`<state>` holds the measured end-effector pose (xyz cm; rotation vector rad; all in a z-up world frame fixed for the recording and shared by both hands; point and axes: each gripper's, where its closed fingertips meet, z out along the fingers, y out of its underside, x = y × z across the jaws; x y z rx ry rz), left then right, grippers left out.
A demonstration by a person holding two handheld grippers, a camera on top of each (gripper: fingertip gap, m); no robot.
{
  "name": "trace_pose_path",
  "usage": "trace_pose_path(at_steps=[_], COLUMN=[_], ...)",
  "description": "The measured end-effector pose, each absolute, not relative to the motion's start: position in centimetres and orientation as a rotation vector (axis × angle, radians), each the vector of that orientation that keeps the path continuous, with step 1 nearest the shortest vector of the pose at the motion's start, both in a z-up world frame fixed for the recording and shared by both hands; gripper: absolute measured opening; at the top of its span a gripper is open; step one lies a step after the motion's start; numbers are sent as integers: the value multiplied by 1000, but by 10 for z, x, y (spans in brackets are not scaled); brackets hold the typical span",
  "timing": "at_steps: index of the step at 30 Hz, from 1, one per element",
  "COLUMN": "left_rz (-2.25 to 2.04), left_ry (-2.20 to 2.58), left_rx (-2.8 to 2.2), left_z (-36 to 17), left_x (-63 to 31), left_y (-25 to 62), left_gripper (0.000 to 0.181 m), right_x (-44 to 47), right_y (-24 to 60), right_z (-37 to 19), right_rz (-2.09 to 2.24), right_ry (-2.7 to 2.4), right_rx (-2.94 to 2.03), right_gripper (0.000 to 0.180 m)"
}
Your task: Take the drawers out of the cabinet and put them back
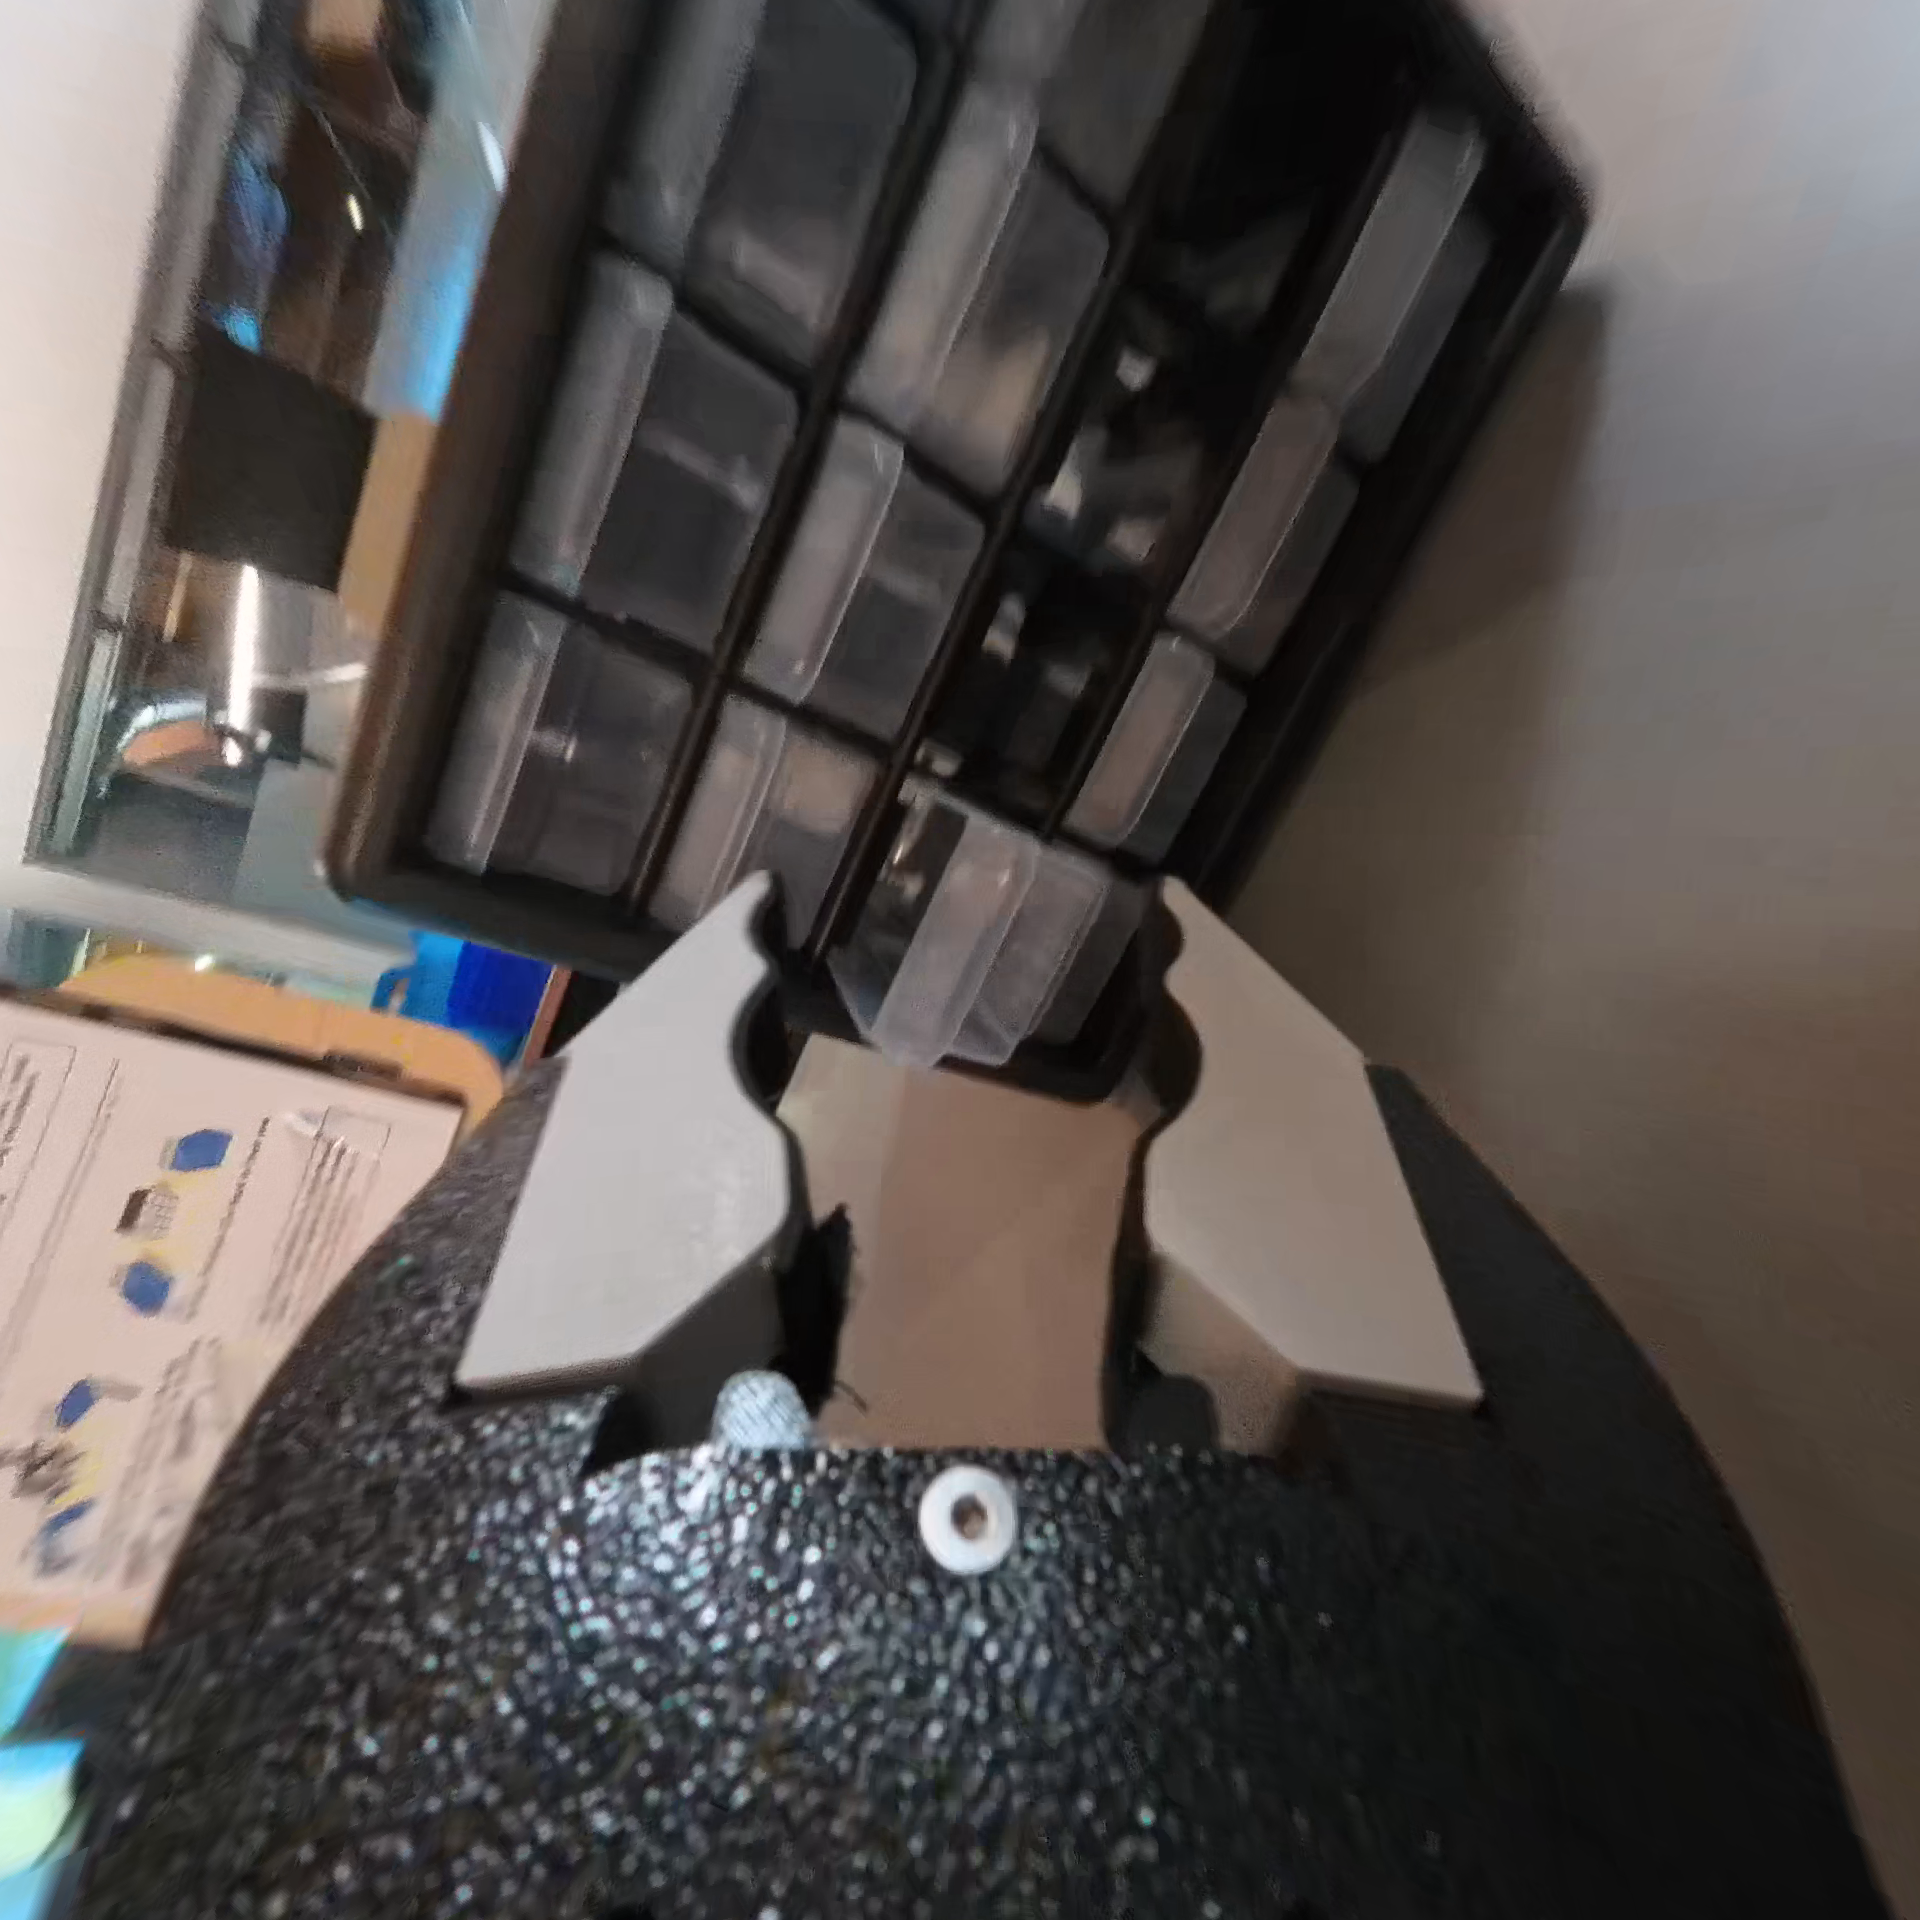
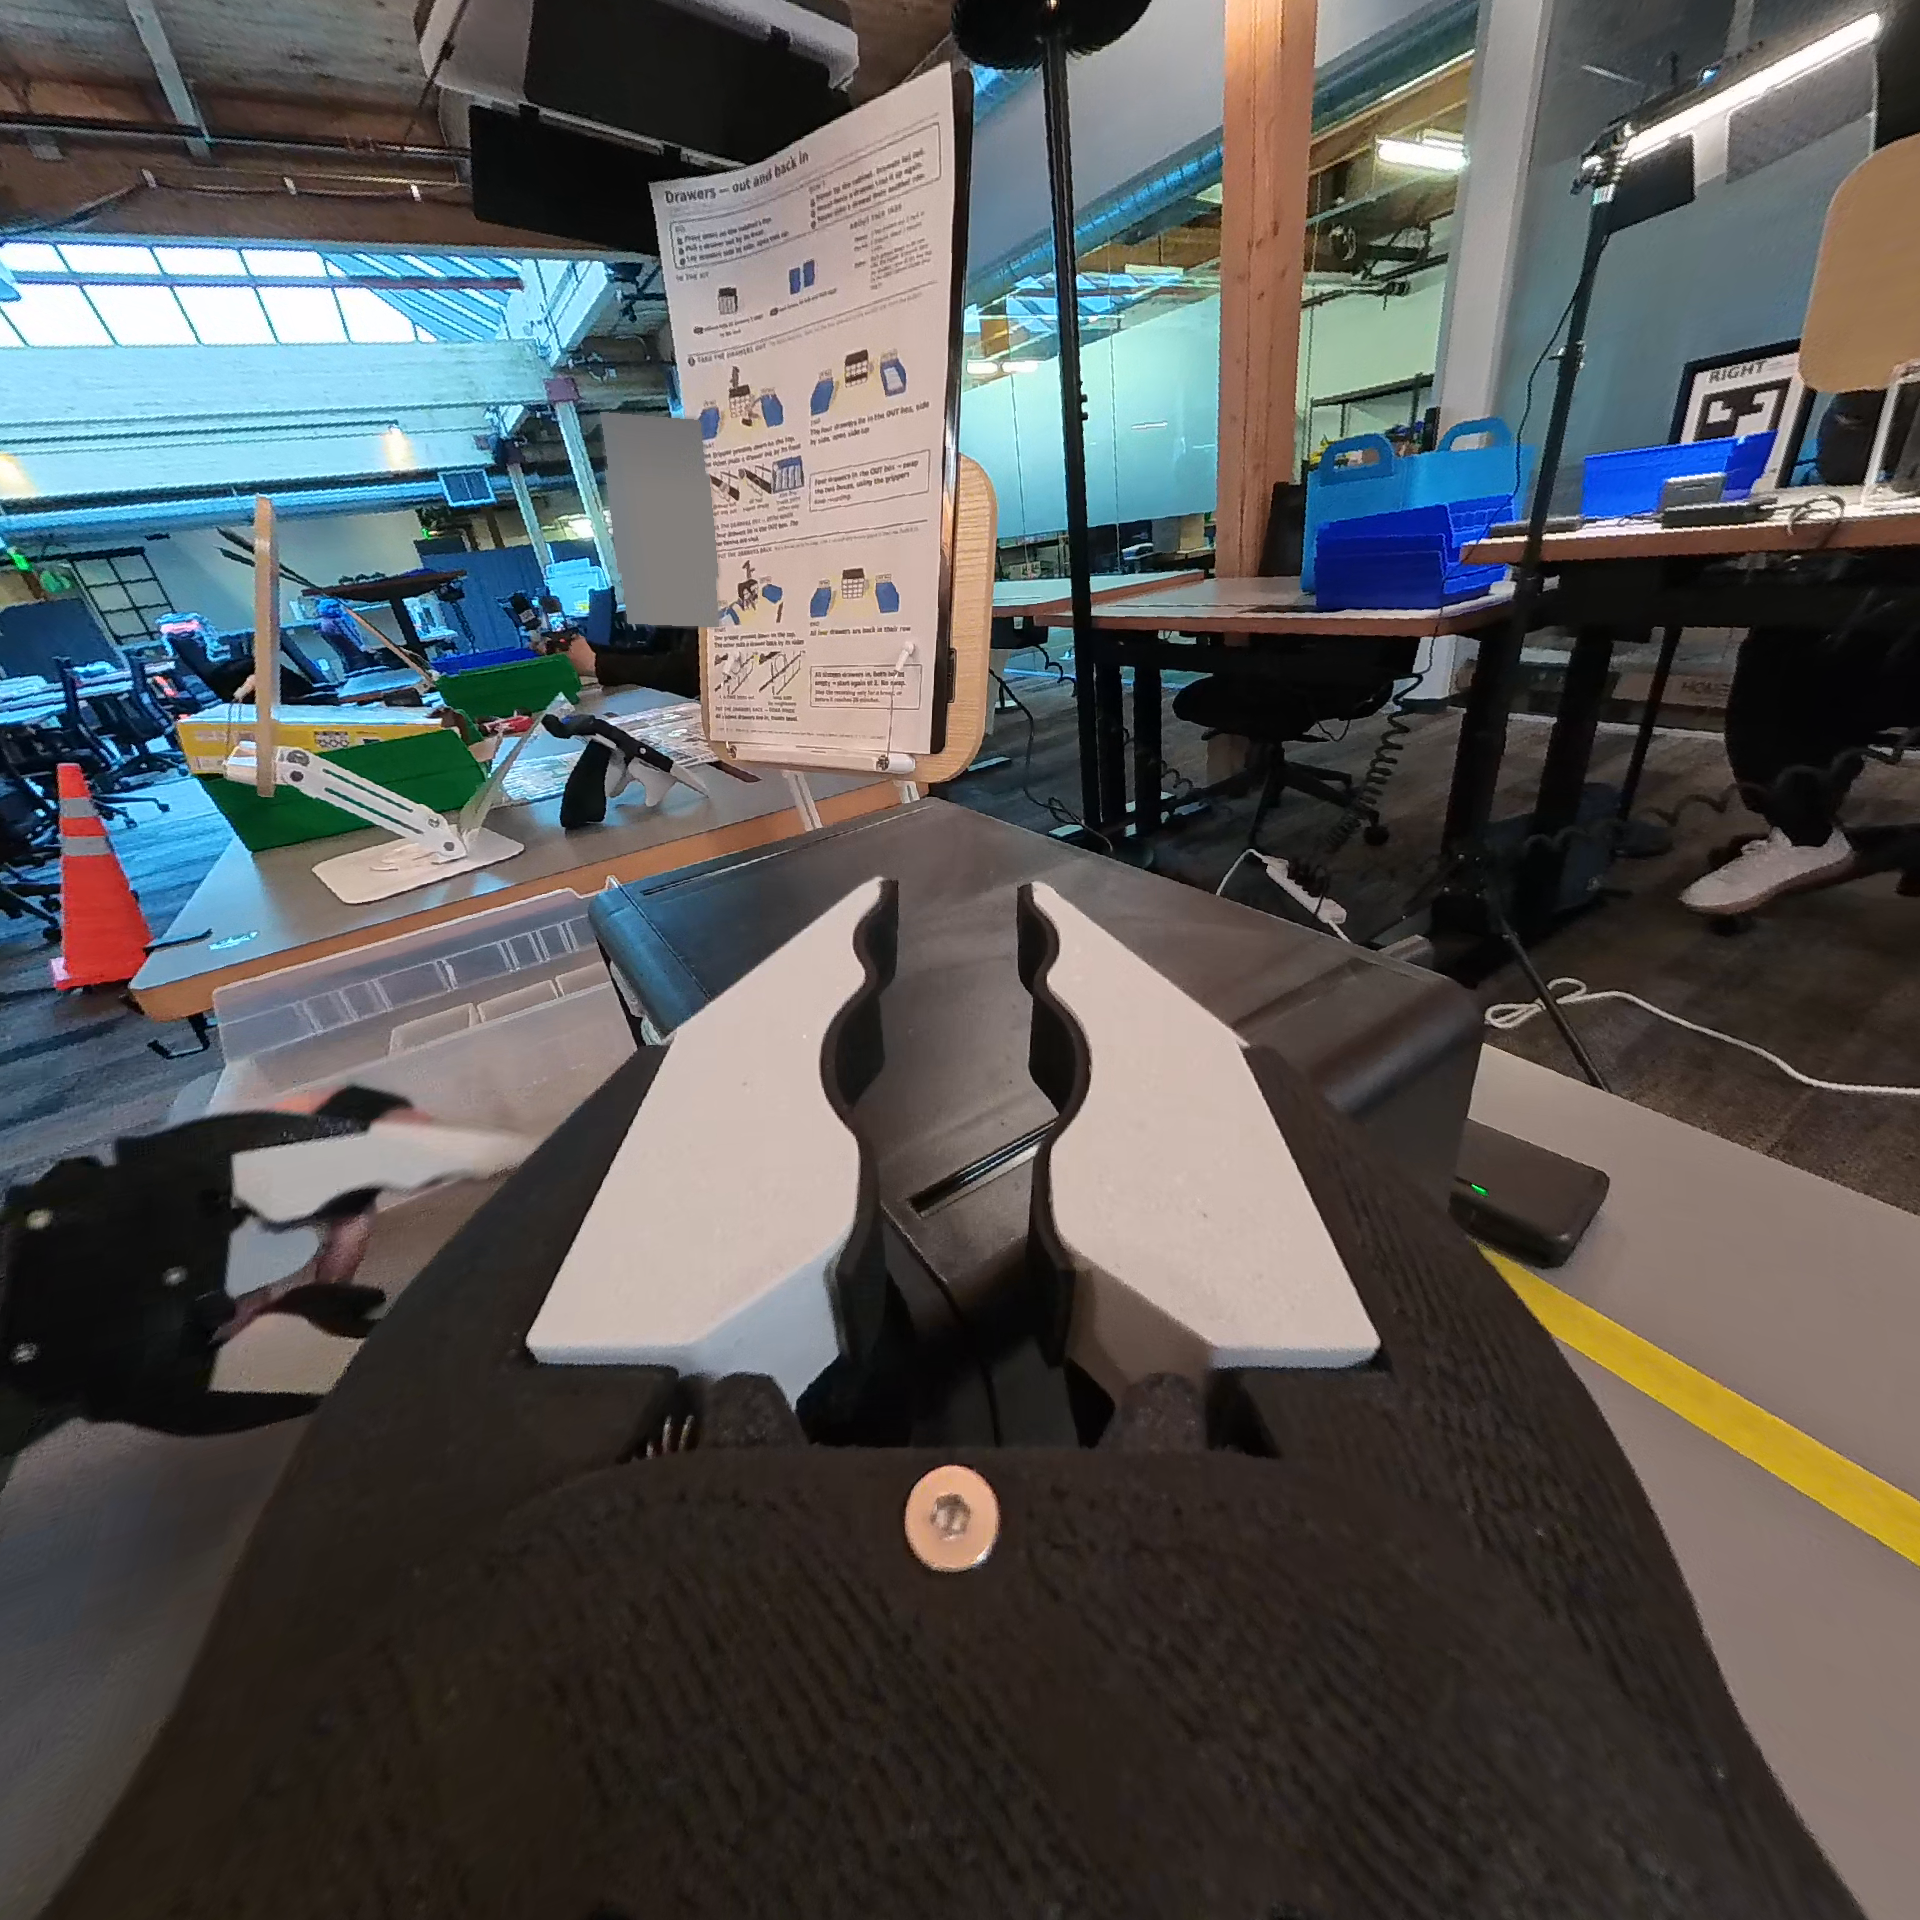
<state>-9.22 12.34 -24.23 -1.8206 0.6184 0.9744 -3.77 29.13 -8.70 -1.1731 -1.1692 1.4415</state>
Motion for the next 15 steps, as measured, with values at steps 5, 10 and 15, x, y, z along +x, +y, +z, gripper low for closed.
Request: trace_pose_path(at_steps=[5, 10, 15], left_rz=[620, 703, 530], left_ry=[655, 639, 519], left_rx=[-1928, -1975, -2025], left_z=[-273, -279, -280], left_x=[-73, -95, -90], left_y=[117, 131, 151], left_gripper=[39, 49, 94], right_x=[-38, -38, -38], right_y=[291, 291, 291], right_z=[-88, -88, -87], right_rz=[1426, 1426, 1430], right_ry=[-1173, -1173, -1171], right_rx=[-1178, -1180, -1179], right_gripper=[22, 22, 23])
